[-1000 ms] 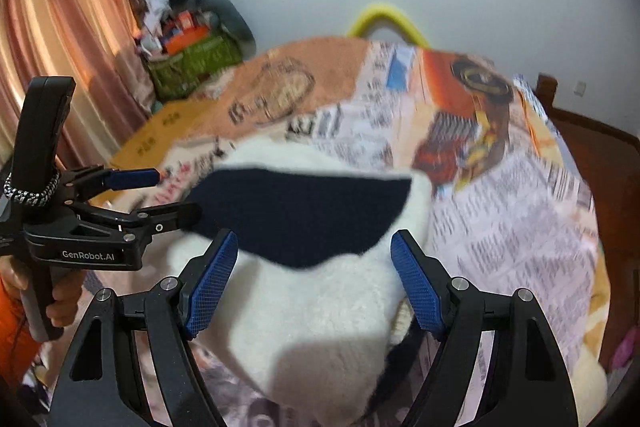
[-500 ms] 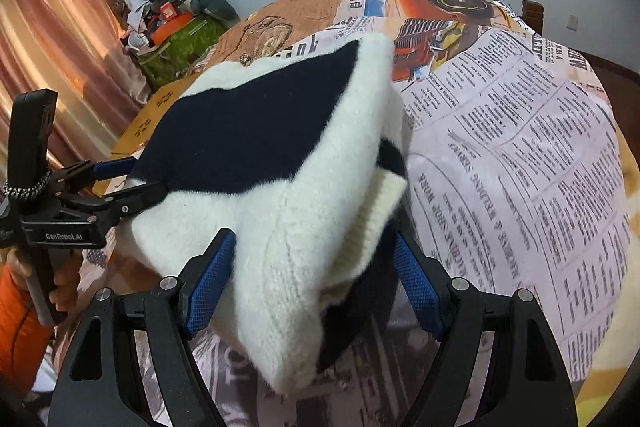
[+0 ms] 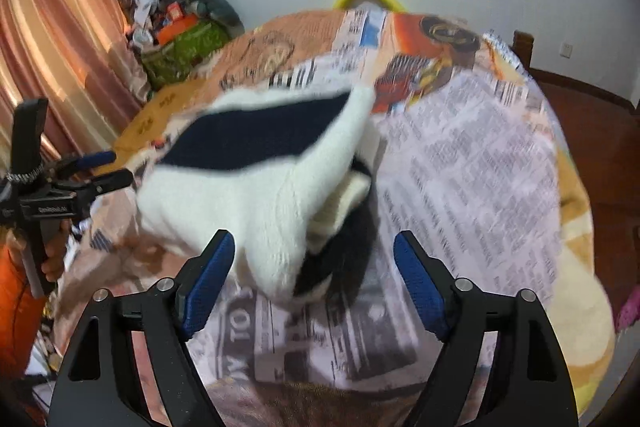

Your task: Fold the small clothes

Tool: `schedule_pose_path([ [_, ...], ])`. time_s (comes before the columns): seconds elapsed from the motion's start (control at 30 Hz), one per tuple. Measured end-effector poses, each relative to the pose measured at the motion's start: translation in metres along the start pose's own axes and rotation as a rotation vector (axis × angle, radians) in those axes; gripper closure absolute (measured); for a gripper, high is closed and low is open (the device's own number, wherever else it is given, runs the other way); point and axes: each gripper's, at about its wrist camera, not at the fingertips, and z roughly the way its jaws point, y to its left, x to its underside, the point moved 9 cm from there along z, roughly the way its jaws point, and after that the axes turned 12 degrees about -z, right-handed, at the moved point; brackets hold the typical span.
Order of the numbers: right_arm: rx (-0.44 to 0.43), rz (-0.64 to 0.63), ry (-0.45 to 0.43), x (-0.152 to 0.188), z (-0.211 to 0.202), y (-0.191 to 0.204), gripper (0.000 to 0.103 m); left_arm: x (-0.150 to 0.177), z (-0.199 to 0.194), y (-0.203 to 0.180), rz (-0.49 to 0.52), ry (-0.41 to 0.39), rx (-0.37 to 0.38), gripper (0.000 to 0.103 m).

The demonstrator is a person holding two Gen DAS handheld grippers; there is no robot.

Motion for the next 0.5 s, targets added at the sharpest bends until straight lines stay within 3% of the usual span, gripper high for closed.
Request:
schedule_pose_path([
  [0.17, -0.023, 0.041, -0.026, -0.025, 0.014, -0.007, 0.016, -0.023, 0.02, 0.002, -0.078, 0.056, 0.058, 0.003],
  [0.37, -0.135, 0.16, 0.121, -0.016, 0.075, -0.015, 0.016, -0.02, 0.068, -0.001, -0.161, 0.197, 0.132, 0.003],
  [0.5, -0.2, 0.178, 0.173, -0.009, 0.098, -0.008, 0.016, -0.012, 0.092, -0.002, -0.215, 0.27, 0.193, 0.003],
])
